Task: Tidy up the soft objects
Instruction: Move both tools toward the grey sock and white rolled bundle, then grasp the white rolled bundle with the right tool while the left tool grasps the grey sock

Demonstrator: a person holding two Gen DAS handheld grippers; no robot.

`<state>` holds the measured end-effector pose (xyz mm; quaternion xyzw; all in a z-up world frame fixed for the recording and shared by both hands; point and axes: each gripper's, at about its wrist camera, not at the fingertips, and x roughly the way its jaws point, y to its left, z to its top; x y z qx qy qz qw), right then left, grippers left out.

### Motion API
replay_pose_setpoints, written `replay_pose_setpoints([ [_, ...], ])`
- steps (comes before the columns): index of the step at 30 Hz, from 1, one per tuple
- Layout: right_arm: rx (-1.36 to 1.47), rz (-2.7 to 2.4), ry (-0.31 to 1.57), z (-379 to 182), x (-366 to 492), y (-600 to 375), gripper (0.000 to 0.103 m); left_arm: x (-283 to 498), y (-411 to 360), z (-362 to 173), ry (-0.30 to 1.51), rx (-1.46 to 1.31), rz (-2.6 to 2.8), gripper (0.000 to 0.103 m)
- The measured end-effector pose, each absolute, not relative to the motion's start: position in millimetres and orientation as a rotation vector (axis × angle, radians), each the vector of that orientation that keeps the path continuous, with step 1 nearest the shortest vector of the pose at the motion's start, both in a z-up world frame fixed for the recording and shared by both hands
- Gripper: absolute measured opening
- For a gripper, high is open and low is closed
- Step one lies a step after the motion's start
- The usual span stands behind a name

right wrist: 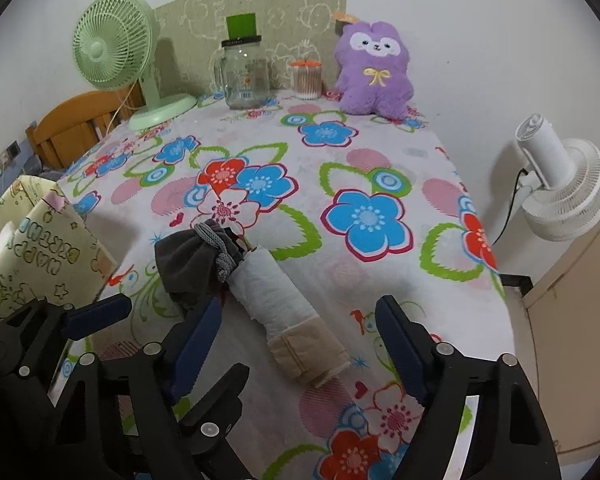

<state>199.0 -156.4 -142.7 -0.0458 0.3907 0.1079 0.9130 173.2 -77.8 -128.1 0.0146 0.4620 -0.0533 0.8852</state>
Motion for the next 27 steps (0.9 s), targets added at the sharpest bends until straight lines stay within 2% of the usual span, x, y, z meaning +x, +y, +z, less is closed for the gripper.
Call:
replay_pose_setpoints([
  [7,-0.087,0.238,0.842,-155.9,212.6,-154.0,0.078,180.6,-74.5,-136.6,0.984,0.024,-0.104,0.094],
  [11,-0.079,0.239,0.872,-163.4,219.6,-153.6,0.071,180.7,-75.0,-137.8,0.979,0.033,-0.103,0.095],
  [16,-0.092,0.228,0.877,-165.0,220.5,-152.3,0.058,180.8,-76.1,-138.2,0.977,0.041,-0.103,0.096],
  [18,-0.088,0.24,0.874,-164.7,219.9,-153.5,0.045,180.8,-76.3,-138.3,0.978,0.041,-0.102,0.095],
  [24,-0.082,0.266,0.857,-160.7,214.1,-156.2,0.033,175.1,-79.4,-133.9,0.967,0.059,-0.09,0.095],
  [27,-0.08,0.265,0.831,-153.5,208.4,-158.6,0.032,172.0,-80.9,-128.4,0.952,0.063,-0.083,0.095],
])
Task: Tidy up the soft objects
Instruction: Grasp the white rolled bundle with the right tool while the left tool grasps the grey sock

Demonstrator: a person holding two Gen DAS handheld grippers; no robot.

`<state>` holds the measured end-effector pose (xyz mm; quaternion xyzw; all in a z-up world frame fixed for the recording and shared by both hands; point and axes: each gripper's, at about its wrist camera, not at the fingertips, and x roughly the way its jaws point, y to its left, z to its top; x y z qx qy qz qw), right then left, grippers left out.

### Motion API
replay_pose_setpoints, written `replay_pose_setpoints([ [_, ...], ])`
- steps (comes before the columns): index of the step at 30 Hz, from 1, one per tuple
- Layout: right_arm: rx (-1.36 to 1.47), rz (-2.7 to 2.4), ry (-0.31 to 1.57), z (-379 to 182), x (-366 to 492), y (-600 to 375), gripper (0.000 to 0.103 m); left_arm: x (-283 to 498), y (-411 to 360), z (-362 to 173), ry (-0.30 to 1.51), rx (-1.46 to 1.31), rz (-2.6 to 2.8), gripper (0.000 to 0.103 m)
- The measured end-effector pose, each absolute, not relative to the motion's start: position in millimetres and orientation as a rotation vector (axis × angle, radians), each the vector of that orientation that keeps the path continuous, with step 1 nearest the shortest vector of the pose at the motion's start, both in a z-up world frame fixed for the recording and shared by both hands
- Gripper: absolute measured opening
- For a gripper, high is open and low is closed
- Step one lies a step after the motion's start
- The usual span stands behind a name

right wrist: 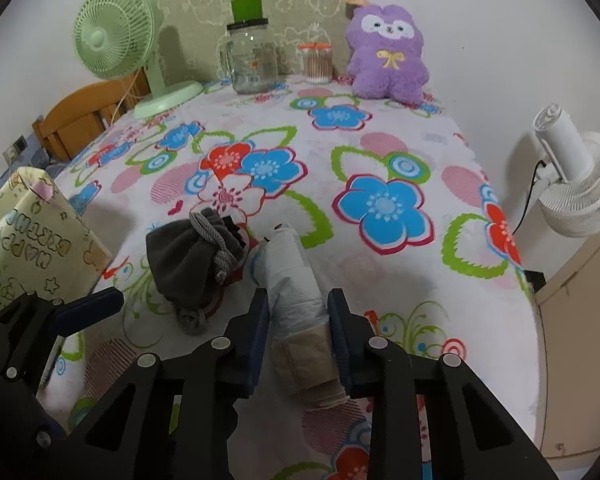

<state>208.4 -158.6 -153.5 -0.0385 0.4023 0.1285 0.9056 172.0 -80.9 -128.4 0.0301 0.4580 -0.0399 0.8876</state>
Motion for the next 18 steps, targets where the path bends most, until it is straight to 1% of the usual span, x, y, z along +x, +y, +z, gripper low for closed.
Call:
replay_pose_setpoints([
  [12,-0.032,0.256,0.765,-123.8,202.1,-169.3,0.032,177.0,-88.1,-100.7,0.863,0.103,-0.041,0.095],
  [18,-0.003,0.24,0.767,-120.3,210.7,-170.5,0.032,186.7,-87.6,-97.3,0.844,0.095,-0.035,0.095],
])
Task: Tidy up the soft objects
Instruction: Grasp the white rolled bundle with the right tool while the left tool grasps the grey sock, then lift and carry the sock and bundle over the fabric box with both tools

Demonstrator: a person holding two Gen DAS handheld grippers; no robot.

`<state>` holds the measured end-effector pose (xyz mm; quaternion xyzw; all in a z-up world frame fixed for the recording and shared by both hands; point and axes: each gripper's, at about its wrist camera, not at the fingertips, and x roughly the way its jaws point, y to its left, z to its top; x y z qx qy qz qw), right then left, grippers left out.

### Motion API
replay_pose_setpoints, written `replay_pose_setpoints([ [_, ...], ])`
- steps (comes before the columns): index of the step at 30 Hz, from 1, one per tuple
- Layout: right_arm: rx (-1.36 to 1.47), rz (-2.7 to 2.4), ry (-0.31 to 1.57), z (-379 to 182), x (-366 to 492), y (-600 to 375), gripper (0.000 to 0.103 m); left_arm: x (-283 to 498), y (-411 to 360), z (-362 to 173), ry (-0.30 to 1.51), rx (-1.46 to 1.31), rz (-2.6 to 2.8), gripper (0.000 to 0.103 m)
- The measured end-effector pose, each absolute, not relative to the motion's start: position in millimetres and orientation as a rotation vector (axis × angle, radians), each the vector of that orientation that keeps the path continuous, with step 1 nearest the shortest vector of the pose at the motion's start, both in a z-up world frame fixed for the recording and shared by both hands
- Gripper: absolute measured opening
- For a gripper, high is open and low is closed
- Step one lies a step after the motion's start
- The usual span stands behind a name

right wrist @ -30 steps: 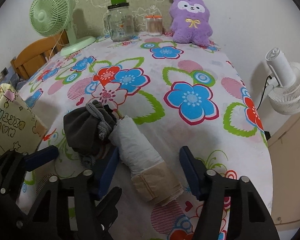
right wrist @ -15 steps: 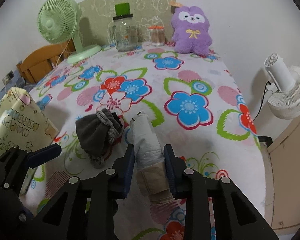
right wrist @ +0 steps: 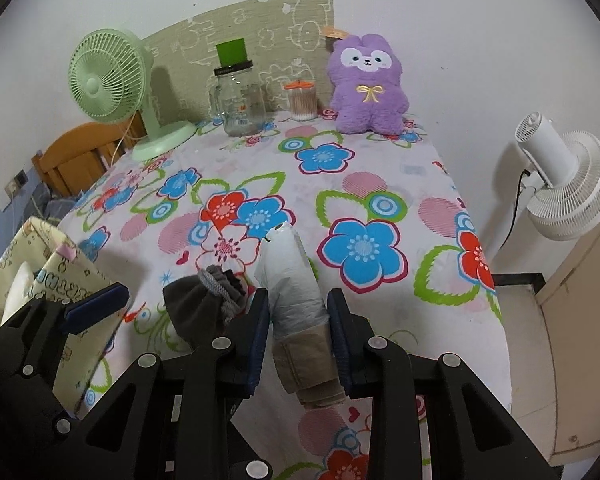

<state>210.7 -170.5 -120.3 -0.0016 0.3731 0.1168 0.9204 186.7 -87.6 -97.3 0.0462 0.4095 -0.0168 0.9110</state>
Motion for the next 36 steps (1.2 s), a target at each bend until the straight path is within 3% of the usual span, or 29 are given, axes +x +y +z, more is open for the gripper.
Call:
replay_pose_setpoints([
  [12,0.02,0.233,0.8,-138.7,231.7,-170.0,0.032,209.1,-82.7,-119.0,0.852,0.055,-0.02,0.093],
  [22,0.009,0.233,0.84,-150.5,236.2,-167.0,0.032,215.6,-79.9,-134.5,0.904,0.038,-0.035,0.062],
  [36,0.015,0.226,0.816,-137.9,213.7,-166.8,0.033,195.6,-80.1,-120.6,0.876,0.046,-0.043,0.056],
])
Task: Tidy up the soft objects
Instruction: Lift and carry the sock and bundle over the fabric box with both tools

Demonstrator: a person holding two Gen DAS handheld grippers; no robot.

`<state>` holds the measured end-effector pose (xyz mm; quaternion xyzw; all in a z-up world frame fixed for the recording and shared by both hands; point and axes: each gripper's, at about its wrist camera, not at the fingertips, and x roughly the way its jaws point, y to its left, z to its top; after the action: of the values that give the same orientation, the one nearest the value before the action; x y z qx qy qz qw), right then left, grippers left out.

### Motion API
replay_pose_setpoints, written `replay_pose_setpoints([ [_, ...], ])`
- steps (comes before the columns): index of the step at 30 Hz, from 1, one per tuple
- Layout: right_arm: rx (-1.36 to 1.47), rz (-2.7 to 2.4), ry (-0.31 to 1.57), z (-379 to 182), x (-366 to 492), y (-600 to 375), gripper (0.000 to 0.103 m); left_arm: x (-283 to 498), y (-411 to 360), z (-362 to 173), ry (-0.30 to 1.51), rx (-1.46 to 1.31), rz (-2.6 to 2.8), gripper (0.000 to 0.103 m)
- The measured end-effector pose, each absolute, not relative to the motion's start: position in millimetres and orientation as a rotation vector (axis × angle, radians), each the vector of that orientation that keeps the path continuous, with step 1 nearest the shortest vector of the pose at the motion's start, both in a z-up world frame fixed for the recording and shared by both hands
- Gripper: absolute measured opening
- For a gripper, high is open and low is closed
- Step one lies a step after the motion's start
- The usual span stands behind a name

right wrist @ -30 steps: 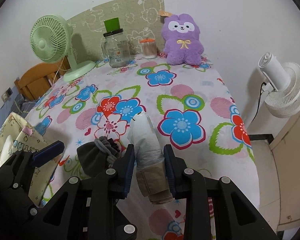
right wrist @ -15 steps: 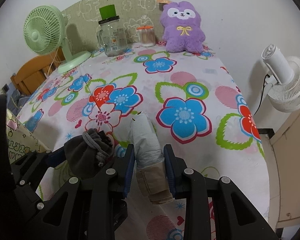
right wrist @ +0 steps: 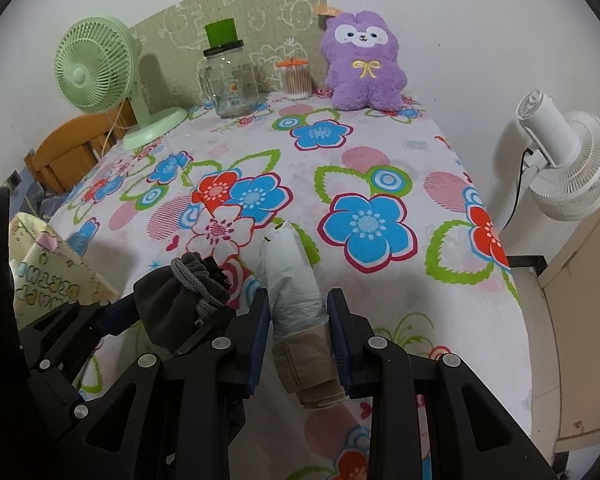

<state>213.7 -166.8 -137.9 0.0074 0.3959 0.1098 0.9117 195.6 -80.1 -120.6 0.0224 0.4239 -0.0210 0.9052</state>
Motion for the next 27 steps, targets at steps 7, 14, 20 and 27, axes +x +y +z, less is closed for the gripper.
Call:
replay_pose_setpoints([
  [7,0.031,0.215,0.797,-124.2,192.3,-167.7,0.033,178.2,-81.9,-106.0,0.859,0.061,-0.047,0.056],
  [14,0.037,0.214,0.765,-108.4,167.9,-168.3,0.033,156.6,-81.8,-89.8,0.831,0.061,-0.051,0.056],
  [20,0.03,0.218,0.74,-94.7,148.5,-164.9,0.033,137.8,-78.8,-75.9,0.808,0.048,-0.049,0.056],
  [27,0.024,0.216,0.708,-77.5,125.8,-161.0,0.033,117.7,-74.9,-57.9,0.775,0.051,-0.048,0.056],
])
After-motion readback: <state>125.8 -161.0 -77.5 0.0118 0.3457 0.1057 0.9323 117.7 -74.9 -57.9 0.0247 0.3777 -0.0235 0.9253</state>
